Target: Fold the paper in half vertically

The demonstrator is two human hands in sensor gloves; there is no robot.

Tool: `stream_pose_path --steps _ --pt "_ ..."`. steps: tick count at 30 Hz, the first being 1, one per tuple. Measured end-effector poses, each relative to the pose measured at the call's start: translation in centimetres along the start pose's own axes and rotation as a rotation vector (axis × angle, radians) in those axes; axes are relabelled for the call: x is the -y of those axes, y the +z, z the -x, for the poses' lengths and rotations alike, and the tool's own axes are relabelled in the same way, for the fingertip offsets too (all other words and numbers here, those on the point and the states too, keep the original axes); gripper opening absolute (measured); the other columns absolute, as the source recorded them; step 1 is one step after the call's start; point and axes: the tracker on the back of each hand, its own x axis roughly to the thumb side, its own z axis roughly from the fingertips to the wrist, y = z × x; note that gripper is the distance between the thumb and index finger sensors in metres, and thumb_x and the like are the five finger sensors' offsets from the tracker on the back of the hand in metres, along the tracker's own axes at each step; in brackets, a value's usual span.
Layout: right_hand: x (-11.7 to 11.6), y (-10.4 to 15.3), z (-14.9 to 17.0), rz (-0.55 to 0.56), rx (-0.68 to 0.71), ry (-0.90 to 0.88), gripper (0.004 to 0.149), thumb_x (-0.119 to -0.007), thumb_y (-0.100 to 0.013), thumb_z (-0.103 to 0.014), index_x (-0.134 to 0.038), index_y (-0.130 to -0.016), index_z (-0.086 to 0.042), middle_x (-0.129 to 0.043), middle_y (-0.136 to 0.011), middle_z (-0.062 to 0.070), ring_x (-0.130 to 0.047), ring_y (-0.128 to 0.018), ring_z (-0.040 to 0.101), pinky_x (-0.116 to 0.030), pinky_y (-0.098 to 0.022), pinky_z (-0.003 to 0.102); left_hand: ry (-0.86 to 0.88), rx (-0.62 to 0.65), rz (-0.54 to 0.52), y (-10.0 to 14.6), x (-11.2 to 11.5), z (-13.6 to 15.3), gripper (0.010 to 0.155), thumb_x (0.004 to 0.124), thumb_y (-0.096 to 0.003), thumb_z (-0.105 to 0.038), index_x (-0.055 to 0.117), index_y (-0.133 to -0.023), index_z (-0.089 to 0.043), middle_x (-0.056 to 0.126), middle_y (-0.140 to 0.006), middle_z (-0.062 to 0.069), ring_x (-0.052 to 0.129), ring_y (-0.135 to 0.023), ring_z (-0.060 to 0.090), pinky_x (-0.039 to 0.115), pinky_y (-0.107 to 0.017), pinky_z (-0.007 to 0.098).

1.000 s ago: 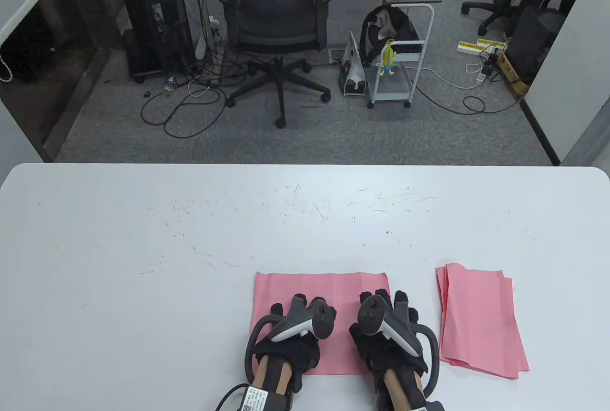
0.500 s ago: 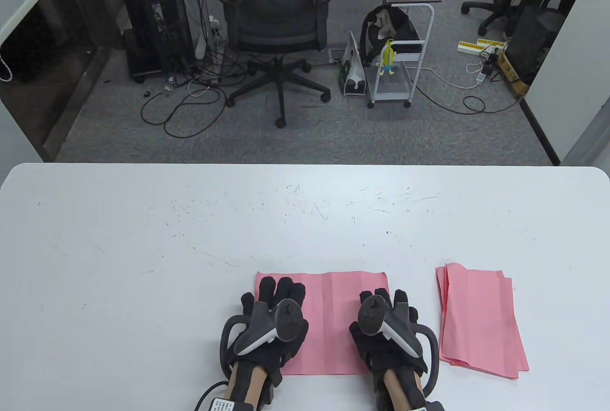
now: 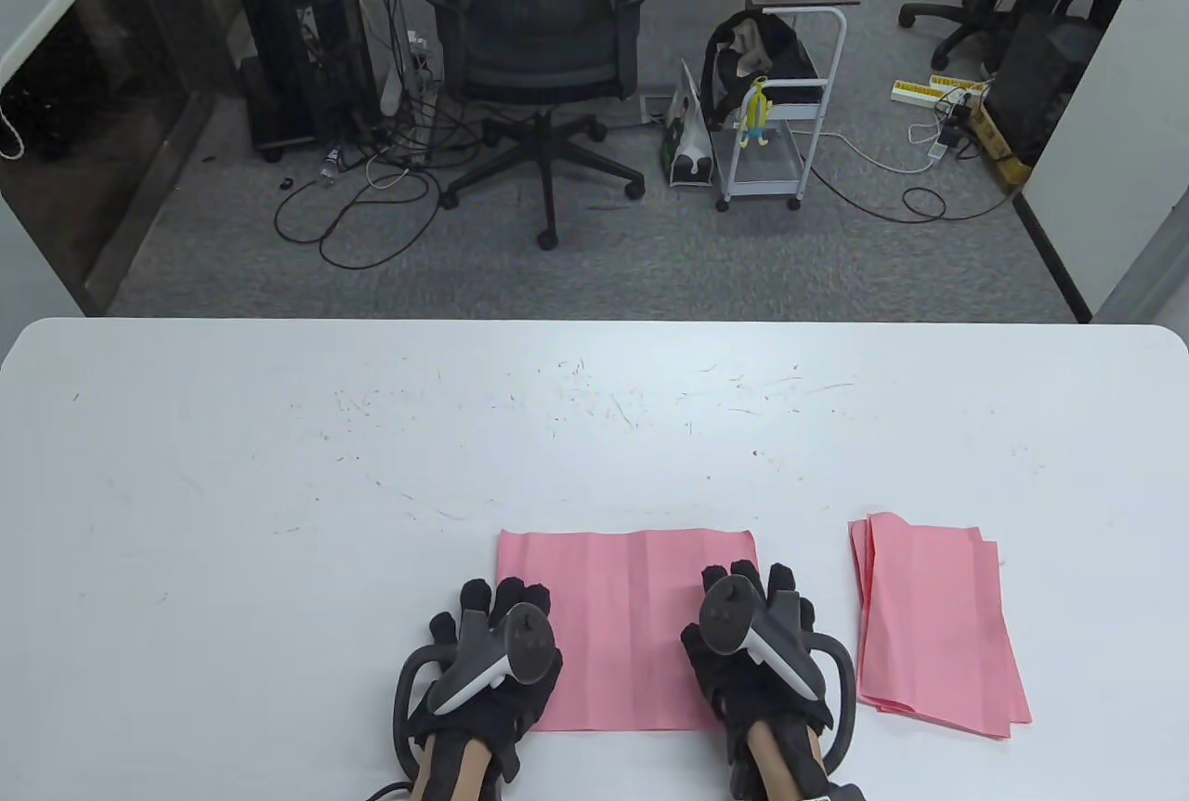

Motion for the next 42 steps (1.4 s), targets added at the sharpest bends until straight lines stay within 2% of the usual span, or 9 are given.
stream_pose_path --steps 5,10,15,19,25,33,35,42 --pt "-0.2 -0.1 0.2 -0.002 -0.012 0.012 0.071 -0.064 -0.047 -0.054 -0.031 -0.106 -0.032 -0.026 -0.116 0.003 -0.017 -0.105 0.042 -0.027 -0.075 0.062 -0.029 -0.004 0.066 -0.4 0.5 -0.5 0.072 0.039 -0.0598 -0.056 0.005 -0.118 -0.029 -0.001 -0.126 0.003 -0.001 -0.113 0.047 0.017 -0.078 0.073" --pt "-0.1 -0.3 0.7 0.001 -0.029 0.003 0.071 -0.064 -0.047 -0.054 -0.032 -0.106 -0.032 -0.026 -0.116 0.003 -0.017 -0.105 0.042 -0.027 -0.075 0.062 -0.027 0.001 0.081 -0.3 0.5 -0.6 0.074 0.037 -0.0597 -0.056 0.002 -0.118 -0.028 -0.005 -0.124 0.005 -0.002 -0.112 0.049 0.014 -0.077 0.074" --pt "0.7 -0.6 1.4 -0.005 -0.026 -0.107 0.072 -0.064 -0.047 -0.054 -0.030 -0.106 -0.032 -0.025 -0.116 0.003 -0.017 -0.105 0.042 -0.028 -0.075 0.062 -0.018 0.005 0.089 -0.3 0.5 -0.7 0.074 0.036 -0.0596 -0.056 0.001 -0.117 -0.027 -0.006 -0.124 0.005 -0.004 -0.111 0.049 0.012 -0.076 0.074" --pt "2.2 -1.8 2.0 -0.007 -0.073 -0.207 0.074 -0.063 -0.048 -0.055 -0.026 -0.107 -0.032 -0.024 -0.117 0.003 -0.017 -0.106 0.042 -0.028 -0.076 0.061 -0.013 0.007 0.094 -0.3 0.5 -0.7 0.074 0.036 -0.0596 -0.056 0.000 -0.117 -0.027 -0.007 -0.123 0.005 -0.005 -0.111 0.049 0.012 -0.076 0.074" --pt "3.3 -4.4 2.4 -0.005 -0.170 -0.226 0.078 -0.063 -0.048 -0.056 -0.017 -0.106 -0.031 -0.019 -0.116 0.004 -0.022 -0.107 0.041 -0.031 -0.077 0.060 -0.001 0.010 0.098 -0.4 0.5 -0.6 0.074 0.037 -0.0596 -0.056 0.000 -0.117 -0.028 -0.008 -0.123 0.005 -0.005 -0.110 0.048 0.011 -0.075 0.074" --pt "2.2 -7.6 2.1 -0.110 -0.262 -0.169 0.082 -0.064 -0.047 -0.057 -0.016 -0.106 -0.027 -0.016 -0.116 0.007 -0.024 -0.107 0.042 -0.033 -0.077 0.060 0.004 0.013 0.103 -0.4 0.5 -0.6 0.074 0.036 -0.0596 -0.057 -0.001 -0.116 -0.027 -0.008 -0.123 0.005 -0.006 -0.110 0.048 0.010 -0.075 0.074" --pt "1.8 -8.0 2.2 -0.127 -0.276 -0.152 0.084 -0.065 -0.047 -0.057 -0.015 -0.106 -0.025 -0.011 -0.115 0.009 -0.025 -0.107 0.043 -0.034 -0.077 0.060 0.005 0.014 0.103 -0.4 0.5 -0.6 0.074 0.036 -0.0595 -0.057 -0.001 -0.116 -0.028 -0.008 -0.123 0.005 -0.007 -0.110 0.048 0.010 -0.075 0.074" --pt "0.9 -8.4 2.6 -0.138 -0.291 -0.126 0.085 -0.068 -0.046 -0.056 -0.018 -0.106 -0.023 -0.013 -0.114 0.009 -0.023 -0.106 0.041 -0.032 -0.076 0.059 0.008 0.015 0.104 -0.4 0.5 -0.6 0.074 0.036 -0.0596 -0.057 -0.001 -0.116 -0.028 -0.009 -0.122 0.004 -0.007 -0.109 0.048 0.009 -0.075 0.074"
